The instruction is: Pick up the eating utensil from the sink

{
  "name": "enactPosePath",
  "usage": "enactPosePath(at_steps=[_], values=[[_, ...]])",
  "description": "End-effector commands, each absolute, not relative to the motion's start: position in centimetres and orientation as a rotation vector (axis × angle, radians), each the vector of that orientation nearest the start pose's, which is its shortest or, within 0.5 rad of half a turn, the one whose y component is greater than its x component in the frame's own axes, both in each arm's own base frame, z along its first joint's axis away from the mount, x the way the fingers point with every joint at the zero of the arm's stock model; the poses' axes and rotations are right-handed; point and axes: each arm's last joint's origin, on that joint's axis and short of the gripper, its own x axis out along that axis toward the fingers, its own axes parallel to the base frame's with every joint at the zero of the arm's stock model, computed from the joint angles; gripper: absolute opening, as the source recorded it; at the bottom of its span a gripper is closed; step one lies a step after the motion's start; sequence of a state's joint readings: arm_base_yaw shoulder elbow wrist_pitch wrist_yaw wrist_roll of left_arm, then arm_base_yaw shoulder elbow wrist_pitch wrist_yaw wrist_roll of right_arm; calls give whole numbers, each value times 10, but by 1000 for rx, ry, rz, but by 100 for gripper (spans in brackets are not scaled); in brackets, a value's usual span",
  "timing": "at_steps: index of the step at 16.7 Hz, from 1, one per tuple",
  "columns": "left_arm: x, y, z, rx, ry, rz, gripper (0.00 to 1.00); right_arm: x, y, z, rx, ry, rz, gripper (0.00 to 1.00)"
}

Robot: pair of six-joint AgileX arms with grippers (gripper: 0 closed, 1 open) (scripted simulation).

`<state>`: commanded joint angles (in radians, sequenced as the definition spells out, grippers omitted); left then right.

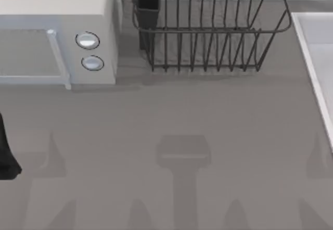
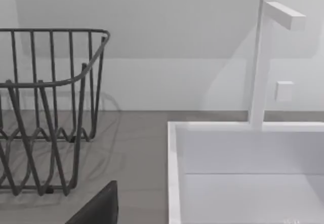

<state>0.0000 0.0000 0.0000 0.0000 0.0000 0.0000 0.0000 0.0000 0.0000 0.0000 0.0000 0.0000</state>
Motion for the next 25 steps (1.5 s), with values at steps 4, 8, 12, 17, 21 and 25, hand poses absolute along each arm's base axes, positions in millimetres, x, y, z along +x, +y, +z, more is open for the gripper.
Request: enactPosePath(at_steps=[4, 8, 12, 17, 21, 25], values=[[106, -1, 160, 0, 0, 0, 100, 106, -2, 172, -9, 39, -10, 100], [106, -1, 160, 0, 0, 0, 100, 116, -6, 212, -38, 189, -40, 100], [106, -1, 160, 0, 0, 0, 100, 154, -14, 263, -68, 438, -73, 100], [106, -1, 160, 0, 0, 0, 100, 250, -40, 299, -85, 809, -93, 100], [106, -1, 160, 0, 0, 0, 100, 339, -73, 281, -72, 1101, -82, 100], [106, -1, 160, 0, 0, 0, 100, 405, -106, 229, -40, 1349, -52, 100]])
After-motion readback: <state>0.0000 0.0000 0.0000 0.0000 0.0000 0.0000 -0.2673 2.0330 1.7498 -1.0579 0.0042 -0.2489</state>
